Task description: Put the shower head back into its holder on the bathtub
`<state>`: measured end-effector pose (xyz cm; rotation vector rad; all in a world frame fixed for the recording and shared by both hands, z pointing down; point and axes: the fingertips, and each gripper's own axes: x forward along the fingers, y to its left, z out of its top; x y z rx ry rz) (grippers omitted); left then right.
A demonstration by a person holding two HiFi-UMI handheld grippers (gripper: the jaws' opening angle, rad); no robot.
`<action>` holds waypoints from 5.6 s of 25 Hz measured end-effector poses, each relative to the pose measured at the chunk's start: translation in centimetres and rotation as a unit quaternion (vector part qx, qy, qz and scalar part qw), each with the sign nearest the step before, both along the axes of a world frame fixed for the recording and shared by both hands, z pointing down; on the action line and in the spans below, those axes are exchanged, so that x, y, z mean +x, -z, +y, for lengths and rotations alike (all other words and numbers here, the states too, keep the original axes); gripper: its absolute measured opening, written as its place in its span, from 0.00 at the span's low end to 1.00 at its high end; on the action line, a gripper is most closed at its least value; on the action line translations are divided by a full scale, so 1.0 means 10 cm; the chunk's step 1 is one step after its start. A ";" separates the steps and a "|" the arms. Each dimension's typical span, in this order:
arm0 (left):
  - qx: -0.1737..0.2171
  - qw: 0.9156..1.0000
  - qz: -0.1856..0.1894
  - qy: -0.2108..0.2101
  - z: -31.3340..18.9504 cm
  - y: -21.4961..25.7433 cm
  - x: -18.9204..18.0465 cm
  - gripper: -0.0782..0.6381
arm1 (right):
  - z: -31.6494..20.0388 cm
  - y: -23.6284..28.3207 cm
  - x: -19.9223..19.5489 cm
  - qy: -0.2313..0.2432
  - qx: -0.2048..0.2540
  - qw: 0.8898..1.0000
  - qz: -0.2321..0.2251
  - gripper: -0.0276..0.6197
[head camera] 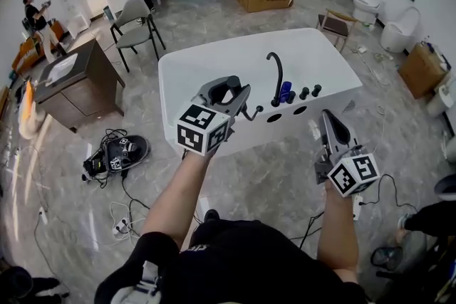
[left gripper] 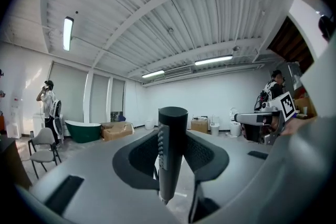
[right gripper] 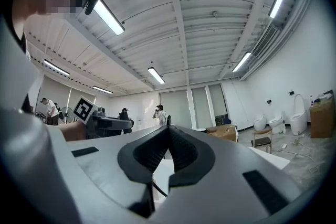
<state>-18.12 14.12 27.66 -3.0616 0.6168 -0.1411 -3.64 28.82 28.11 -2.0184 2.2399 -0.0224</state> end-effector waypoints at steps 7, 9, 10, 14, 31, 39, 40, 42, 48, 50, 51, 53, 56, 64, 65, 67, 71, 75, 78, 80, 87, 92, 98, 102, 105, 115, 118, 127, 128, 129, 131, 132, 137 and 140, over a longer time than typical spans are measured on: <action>-0.017 1.000 -0.012 -0.002 0.26 -0.26 0.30 0.31 | 0.11 -0.07 0.23 0.005 -0.014 1.000 0.008 0.06; -0.026 1.000 -0.015 0.004 0.21 -0.37 0.34 0.30 | 0.08 -0.16 0.28 0.011 -0.019 1.000 0.002 0.06; -0.029 0.999 -0.017 0.006 0.17 -0.41 0.37 0.30 | 0.06 -0.20 0.32 0.012 -0.022 1.000 -0.001 0.06; -0.038 0.999 -0.019 0.007 -0.14 -0.54 0.59 0.30 | -0.19 -0.28 0.56 0.011 -0.032 0.999 -0.012 0.06; -0.043 0.998 0.000 -0.037 -2.54 -0.56 1.86 0.31 | -2.42 -0.61 1.58 -0.027 -0.093 0.995 -0.028 0.06; -0.040 0.998 0.013 -0.049 -3.12 -0.44 1.99 0.31 | -3.03 -0.52 1.64 -0.028 -0.093 0.995 -0.018 0.06; -0.041 0.998 0.013 -0.050 -3.17 -0.44 2.00 0.31 | -3.09 -0.53 1.64 -0.026 -0.093 0.995 -0.018 0.06; -0.045 0.998 0.013 -0.051 -3.25 -0.46 2.02 0.31 | -3.19 -0.57 1.64 -0.020 -0.095 0.995 -0.019 0.06; -0.056 0.997 0.006 -0.048 -3.40 -0.58 2.14 0.31 | -3.41 -0.64 1.74 -0.011 -0.107 0.994 -0.025 0.06; -0.061 0.997 0.002 -0.043 -3.46 -0.62 2.20 0.31 | -3.49 -0.67 1.80 -0.002 -0.108 0.994 -0.028 0.06; -0.063 0.997 0.000 -0.040 -3.49 -0.64 2.24 0.31 | -3.53 -0.69 1.84 0.006 -0.106 0.994 -0.029 0.06; -0.065 0.997 -0.007 -0.033 -3.56 -0.68 2.34 0.31 | -3.61 -0.73 1.96 0.020 -0.105 0.994 -0.032 0.06; -0.066 0.998 -0.016 -0.014 -3.69 -0.71 2.49 0.31 | -3.74 -0.77 2.19 0.032 -0.108 0.993 -0.041 0.06; -0.085 0.995 -0.044 0.030 -4.01 -0.95 3.09 0.31 | -4.20 -0.96 2.96 0.065 -0.121 0.988 -0.069 0.06; -0.089 0.994 -0.047 0.036 -4.04 -0.99 3.17 0.31 | -4.24 -1.01 3.05 0.071 -0.125 0.987 -0.072 0.06; -0.095 0.993 -0.056 0.050 -4.09 -1.09 3.30 0.31 | -4.31 -1.08 3.22 0.081 -0.131 0.985 -0.078 0.06; -0.107 0.989 -0.071 0.079 -4.13 -1.27 3.45 0.31 | -4.39 -1.19 3.51 0.099 -0.137 0.982 -0.084 0.06; -0.118 0.985 -0.083 0.099 -4.08 -1.42 3.48 0.31 | -4.45 -1.34 3.60 0.124 -0.150 0.977 -0.091 0.06; -0.128 0.982 -0.088 0.105 -4.09 -1.52 3.42 0.31 | -4.55 -1.42 3.54 0.136 -0.161 0.973 -0.097 0.06; -0.137 0.980 -0.092 0.107 -4.11 -1.61 3.34 0.31 | -4.59 -1.47 3.43 0.142 -0.170 0.970 -0.096 0.06; -0.150 0.979 -0.105 0.093 -4.07 -1.99 3.16 0.31 | -4.67 -1.75 3.05 0.146 -0.207 0.963 -0.089 0.06; -0.186 0.973 -0.112 0.074 -4.02 -2.40 3.00 0.31 | -4.64 -1.97 2.84 0.134 -0.231 0.959 -0.094 0.06; -0.217 0.967 -0.123 0.054 -3.89 -2.94 2.90 0.31 | -4.48 -2.38 2.73 0.113 -0.260 0.953 -0.104 0.06; -0.240 0.961 -0.133 0.043 -3.78 -3.33 2.86 0.31 | -4.36 -2.72 2.63 0.105 -0.284 0.946 -0.113 0.06; -0.254 0.956 -0.144 0.036 -3.70 -3.61 2.86 0.31 | -4.25 -2.90 2.60 0.100 -0.300 0.941 -0.120 0.06; -0.284 0.942 -0.178 0.013 -3.53 -4.19 2.90 0.31 | -4.19 -3.14 2.50 0.097 -0.325 0.933 -0.122 0.06; -0.291 0.937 -0.195 0.006 -3.44 -4.36 2.92 0.31 | -4.20 -3.14 2.49 0.100 -0.327 0.932 -0.119 0.06; -0.297 0.928 -0.224 -0.006 -3.24 -4.72 3.01 0.33 | -4.19 -3.22 2.52 0.102 -0.343 0.926 -0.117 0.06; -0.296 0.928 -0.227 -0.006 -3.22 -4.76 3.01 0.33 | -4.19 -3.21 2.52 0.103 -0.343 0.926 -0.117 0.06; -0.295 0.927 -0.230 -0.005 -3.22 -4.79 3.01 0.33 | -4.20 -3.21 2.52 0.105 -0.344 0.926 -0.117 0.06; -0.293 0.926 -0.238 -0.005 -3.20 -4.87 2.99 0.33 | -4.20 -3.19 2.51 0.109 -0.343 0.926 -0.117 0.06; -0.293 0.925 -0.243 -0.005 -3.18 -4.91 2.99 0.33 | -4.20 -3.18 2.51 0.110 -0.343 0.926 -0.118 0.06; -0.294 0.918 -0.264 -0.017 -3.06 -5.01 3.03 0.34 | -4.22 -3.18 2.55 0.113 -0.343 0.924 -0.128 0.06; -0.301 0.912 -0.278 -0.017 -3.02 -5.17 3.00 0.34 | -4.29 -3.21 2.52 0.119 -0.343 0.923 -0.128 0.06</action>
